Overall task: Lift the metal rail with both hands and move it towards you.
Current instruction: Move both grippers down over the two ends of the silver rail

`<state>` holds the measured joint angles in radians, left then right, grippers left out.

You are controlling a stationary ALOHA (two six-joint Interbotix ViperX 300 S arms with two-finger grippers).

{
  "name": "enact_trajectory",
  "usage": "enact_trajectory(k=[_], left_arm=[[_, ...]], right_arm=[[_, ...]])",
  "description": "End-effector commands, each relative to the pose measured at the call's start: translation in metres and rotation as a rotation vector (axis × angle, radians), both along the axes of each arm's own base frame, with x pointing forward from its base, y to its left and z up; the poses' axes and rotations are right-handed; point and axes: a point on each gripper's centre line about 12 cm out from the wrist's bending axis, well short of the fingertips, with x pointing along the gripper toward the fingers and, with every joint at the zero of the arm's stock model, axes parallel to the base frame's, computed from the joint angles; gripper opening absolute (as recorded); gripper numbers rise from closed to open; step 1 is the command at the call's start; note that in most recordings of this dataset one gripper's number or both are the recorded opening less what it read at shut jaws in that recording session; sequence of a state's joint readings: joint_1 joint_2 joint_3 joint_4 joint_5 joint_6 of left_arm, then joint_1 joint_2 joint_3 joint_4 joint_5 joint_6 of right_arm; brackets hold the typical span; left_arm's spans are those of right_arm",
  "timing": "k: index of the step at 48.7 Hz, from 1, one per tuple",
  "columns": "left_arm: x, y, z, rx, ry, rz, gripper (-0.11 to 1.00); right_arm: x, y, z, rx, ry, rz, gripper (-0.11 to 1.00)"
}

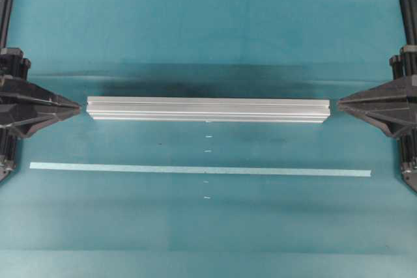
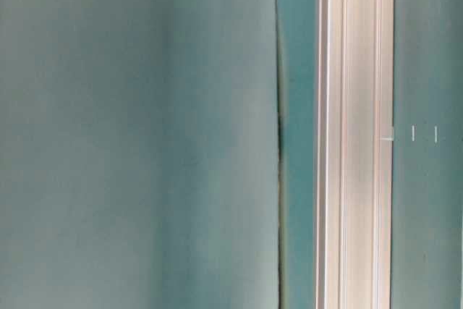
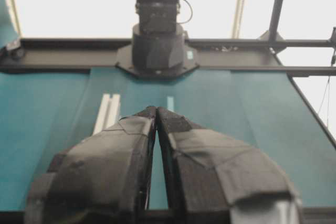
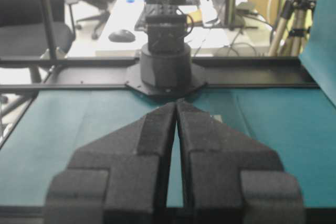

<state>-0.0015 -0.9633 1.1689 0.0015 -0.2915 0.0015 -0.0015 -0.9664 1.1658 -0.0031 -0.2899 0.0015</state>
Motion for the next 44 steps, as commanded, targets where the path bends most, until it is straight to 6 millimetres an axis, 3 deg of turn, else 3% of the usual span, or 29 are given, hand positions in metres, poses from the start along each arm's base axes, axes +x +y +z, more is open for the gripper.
enact_trajectory(k=[1,7,11,18,32,44], left_arm=[[0.008,0.0,0.011,-0.025,-0.008,-0.003,0.14],[0.014,0.001,0.012,-0.035,0.015,0.0,0.01],[0.019,0.0,0.013,-0.041,0.055,-0.002,-0.04],[0.03,0.0,0.018,-0.043,0.183,0.001,-0.05],[0.052,0.01,0.04,-0.04,0.462,0.048,-0.05],[0.08,0.013,0.034,-0.041,0.725,0.059,-0.05]], right_arm=[[0.003,-0.001,0.003,0.029,-0.005,-0.002,0.14],[0.003,-0.003,0.001,0.149,0.014,-0.014,0.01],[0.003,-0.003,-0.003,0.195,0.058,-0.01,-0.02],[0.006,-0.002,0.0,0.216,0.159,-0.013,-0.02],[0.005,-0.022,0.02,0.257,0.505,-0.123,-0.02],[0.014,-0.024,0.009,0.287,0.767,-0.136,-0.02]])
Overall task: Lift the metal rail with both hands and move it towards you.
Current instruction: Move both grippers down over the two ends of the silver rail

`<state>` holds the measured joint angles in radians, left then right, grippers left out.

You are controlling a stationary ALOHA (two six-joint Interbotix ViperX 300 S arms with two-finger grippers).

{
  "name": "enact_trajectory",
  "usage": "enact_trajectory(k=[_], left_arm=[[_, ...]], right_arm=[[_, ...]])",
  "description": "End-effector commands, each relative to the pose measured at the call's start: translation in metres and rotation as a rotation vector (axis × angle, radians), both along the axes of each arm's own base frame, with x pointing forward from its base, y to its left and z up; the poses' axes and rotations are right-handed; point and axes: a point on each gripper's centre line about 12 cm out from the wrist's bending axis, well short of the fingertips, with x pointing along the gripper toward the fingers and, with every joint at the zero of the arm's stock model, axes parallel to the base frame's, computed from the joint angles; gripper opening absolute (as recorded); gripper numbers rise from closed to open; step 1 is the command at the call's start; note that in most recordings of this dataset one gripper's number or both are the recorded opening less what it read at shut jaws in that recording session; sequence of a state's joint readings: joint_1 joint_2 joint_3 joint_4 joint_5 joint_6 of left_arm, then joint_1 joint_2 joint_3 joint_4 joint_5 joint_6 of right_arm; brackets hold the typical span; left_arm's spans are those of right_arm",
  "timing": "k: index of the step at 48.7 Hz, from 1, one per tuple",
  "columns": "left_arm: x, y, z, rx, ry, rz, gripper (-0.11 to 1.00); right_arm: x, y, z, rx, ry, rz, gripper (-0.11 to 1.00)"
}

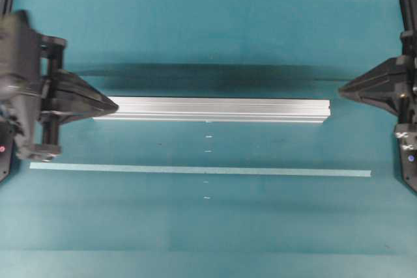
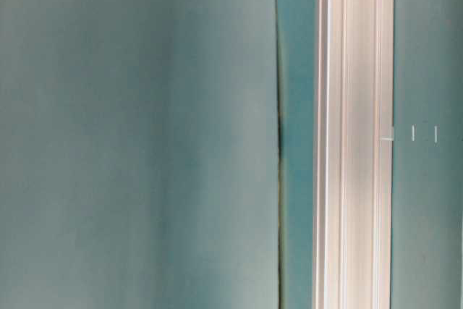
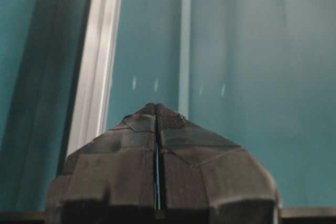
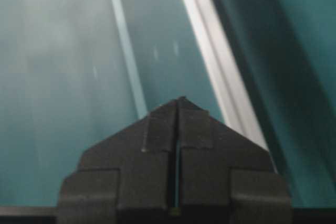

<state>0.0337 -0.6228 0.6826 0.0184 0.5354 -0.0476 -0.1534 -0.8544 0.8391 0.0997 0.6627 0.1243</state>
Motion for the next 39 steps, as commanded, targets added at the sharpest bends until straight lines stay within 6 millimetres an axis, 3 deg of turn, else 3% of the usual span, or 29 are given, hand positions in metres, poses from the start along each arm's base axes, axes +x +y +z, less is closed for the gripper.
enact_trajectory(k=[1,14,26,39], left_arm=[[0.011,0.002,0.009,0.002,0.068,0.005,-0.05],[0.031,0.014,-0.004,0.006,0.357,0.037,-0.06],[0.04,0.033,-0.004,0.031,0.402,0.059,-0.06],[0.043,0.05,-0.025,0.092,0.481,0.019,-0.06]], right_arm=[[0.009,0.001,0.003,0.021,0.061,0.01,-0.02],[0.036,-0.005,-0.018,0.008,0.32,0.048,-0.02],[0.064,-0.017,-0.03,-0.09,0.456,0.166,-0.02],[0.086,-0.047,-0.049,-0.116,0.585,0.21,-0.01]])
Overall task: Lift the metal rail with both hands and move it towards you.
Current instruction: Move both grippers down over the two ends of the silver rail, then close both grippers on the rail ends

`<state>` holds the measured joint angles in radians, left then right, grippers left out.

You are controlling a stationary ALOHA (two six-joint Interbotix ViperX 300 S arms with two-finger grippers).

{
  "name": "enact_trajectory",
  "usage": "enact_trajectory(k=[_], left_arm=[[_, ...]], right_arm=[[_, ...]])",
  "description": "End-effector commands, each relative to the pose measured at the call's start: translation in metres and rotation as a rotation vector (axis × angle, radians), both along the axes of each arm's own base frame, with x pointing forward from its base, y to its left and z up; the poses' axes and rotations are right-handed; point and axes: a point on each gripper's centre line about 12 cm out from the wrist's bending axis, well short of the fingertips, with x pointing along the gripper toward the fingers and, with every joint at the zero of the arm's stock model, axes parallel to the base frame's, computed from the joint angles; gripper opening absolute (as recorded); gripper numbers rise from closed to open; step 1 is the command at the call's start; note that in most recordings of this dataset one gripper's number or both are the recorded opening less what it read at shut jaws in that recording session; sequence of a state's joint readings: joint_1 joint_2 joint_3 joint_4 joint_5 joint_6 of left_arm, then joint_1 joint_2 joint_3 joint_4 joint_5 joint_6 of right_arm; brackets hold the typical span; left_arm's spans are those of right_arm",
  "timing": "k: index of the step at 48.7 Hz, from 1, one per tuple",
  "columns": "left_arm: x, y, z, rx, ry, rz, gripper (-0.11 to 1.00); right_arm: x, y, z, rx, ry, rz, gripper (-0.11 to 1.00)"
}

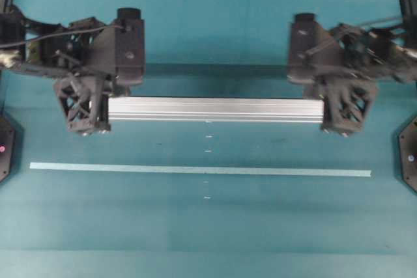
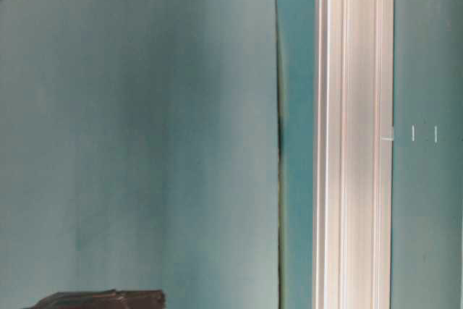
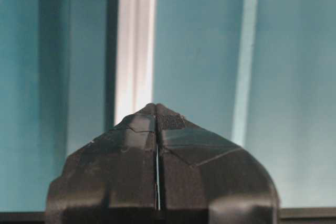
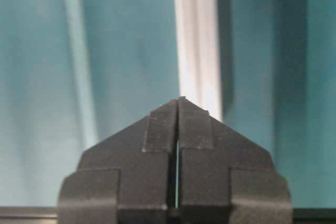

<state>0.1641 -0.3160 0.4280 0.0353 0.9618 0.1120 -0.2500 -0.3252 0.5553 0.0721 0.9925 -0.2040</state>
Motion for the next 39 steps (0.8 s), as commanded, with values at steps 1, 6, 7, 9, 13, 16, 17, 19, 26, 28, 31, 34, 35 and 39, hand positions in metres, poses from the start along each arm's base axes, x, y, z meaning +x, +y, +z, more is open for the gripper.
enact_trajectory(k=[1,6,7,9,13,16,17,19,26,28,31,34,35,39], left_arm=[[0.001,0.005,0.002,0.018,-0.008,-0.009,-0.06],[-0.001,0.005,-0.005,0.047,0.006,-0.068,-0.06],[-0.001,0.006,-0.006,0.052,0.009,-0.076,-0.06],[-0.002,0.006,-0.008,0.06,0.011,-0.089,-0.06],[-0.003,0.007,-0.014,0.066,0.025,-0.105,-0.04],[-0.004,0.01,-0.018,0.063,0.038,-0.094,-0.03],[-0.005,0.011,-0.02,0.061,0.043,-0.09,-0.02],[-0.006,0.013,-0.023,0.058,0.052,-0.08,0.0],[-0.007,0.017,-0.028,0.055,0.06,-0.07,0.23],[-0.007,0.017,-0.028,0.055,0.059,-0.067,0.33],[-0.005,0.017,-0.028,0.059,0.047,-0.068,0.52],[-0.004,0.018,-0.03,0.065,0.031,-0.073,0.72],[-0.004,0.018,-0.031,0.067,0.027,-0.076,0.77],[-0.003,0.02,-0.035,0.074,0.004,-0.07,0.94]], right_arm=[[0.007,-0.007,0.002,-0.008,0.011,0.012,-0.01],[0.013,-0.011,0.002,-0.018,0.017,0.036,0.0],[0.013,-0.011,0.002,-0.02,0.018,0.041,0.0],[0.015,-0.013,0.002,-0.023,0.022,0.047,0.01],[0.016,-0.014,0.001,-0.024,0.025,0.05,0.03],[0.018,-0.015,0.0,-0.022,0.026,0.049,0.05],[0.018,-0.015,0.0,-0.022,0.028,0.048,0.06],[0.019,-0.015,-0.001,-0.023,0.03,0.048,0.08],[0.018,-0.015,-0.003,-0.021,0.037,0.048,0.24],[0.018,-0.015,-0.004,-0.02,0.04,0.05,0.33],[0.017,-0.016,-0.006,-0.019,0.043,0.046,0.5],[0.016,-0.016,-0.011,-0.021,0.05,0.049,0.69],[0.016,-0.016,-0.013,-0.025,0.049,0.05,0.75],[0.015,-0.018,-0.023,-0.048,0.044,0.054,0.94]])
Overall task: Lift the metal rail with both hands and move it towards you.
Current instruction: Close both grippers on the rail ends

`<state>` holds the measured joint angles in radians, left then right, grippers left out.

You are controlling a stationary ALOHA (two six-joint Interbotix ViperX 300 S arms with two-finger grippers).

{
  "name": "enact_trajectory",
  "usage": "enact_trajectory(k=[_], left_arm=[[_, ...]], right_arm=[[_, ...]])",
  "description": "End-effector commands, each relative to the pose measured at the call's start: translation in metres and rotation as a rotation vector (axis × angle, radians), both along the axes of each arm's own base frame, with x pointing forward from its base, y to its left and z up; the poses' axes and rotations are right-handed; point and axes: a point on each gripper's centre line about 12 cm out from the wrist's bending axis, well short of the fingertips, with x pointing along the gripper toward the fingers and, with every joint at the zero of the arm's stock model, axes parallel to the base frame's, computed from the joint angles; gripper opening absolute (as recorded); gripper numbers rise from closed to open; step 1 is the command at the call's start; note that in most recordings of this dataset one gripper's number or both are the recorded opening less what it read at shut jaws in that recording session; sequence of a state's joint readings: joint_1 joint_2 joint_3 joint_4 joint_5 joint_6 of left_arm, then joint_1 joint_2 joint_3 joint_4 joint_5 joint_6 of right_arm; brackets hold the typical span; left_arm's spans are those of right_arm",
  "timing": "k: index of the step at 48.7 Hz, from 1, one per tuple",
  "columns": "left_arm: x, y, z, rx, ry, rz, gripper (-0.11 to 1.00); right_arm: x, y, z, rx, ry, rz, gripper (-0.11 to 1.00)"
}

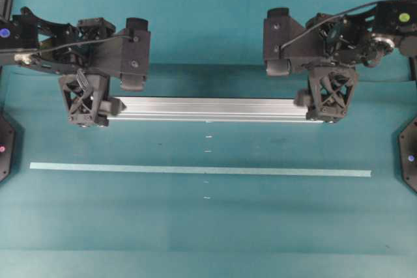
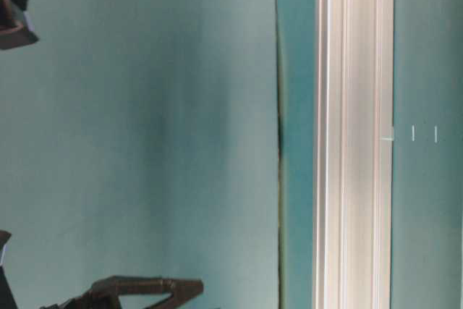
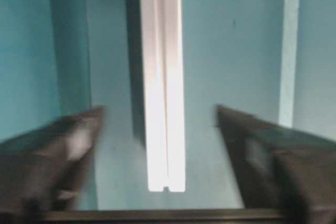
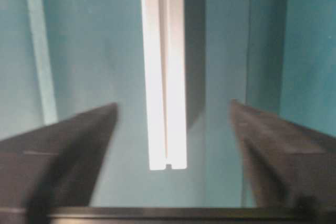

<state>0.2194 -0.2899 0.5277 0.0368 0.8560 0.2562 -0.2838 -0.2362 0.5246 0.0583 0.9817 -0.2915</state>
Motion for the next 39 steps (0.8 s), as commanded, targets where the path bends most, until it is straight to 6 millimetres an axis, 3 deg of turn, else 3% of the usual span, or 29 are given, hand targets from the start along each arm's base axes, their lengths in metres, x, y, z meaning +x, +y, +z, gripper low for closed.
enact_trajectory(k=[1,21,39], left_arm=[[0.002,0.004,0.001,0.011,-0.038,0.008,0.98],[0.001,0.017,-0.037,0.008,-0.029,0.041,0.98],[0.0,0.016,-0.064,-0.009,-0.012,0.058,0.98]], right_arm=[[0.0,-0.003,-0.01,-0.025,-0.005,0.003,0.97],[0.002,-0.005,-0.046,-0.028,-0.017,-0.017,0.99],[0.008,-0.005,-0.058,0.0,-0.013,-0.066,0.99]])
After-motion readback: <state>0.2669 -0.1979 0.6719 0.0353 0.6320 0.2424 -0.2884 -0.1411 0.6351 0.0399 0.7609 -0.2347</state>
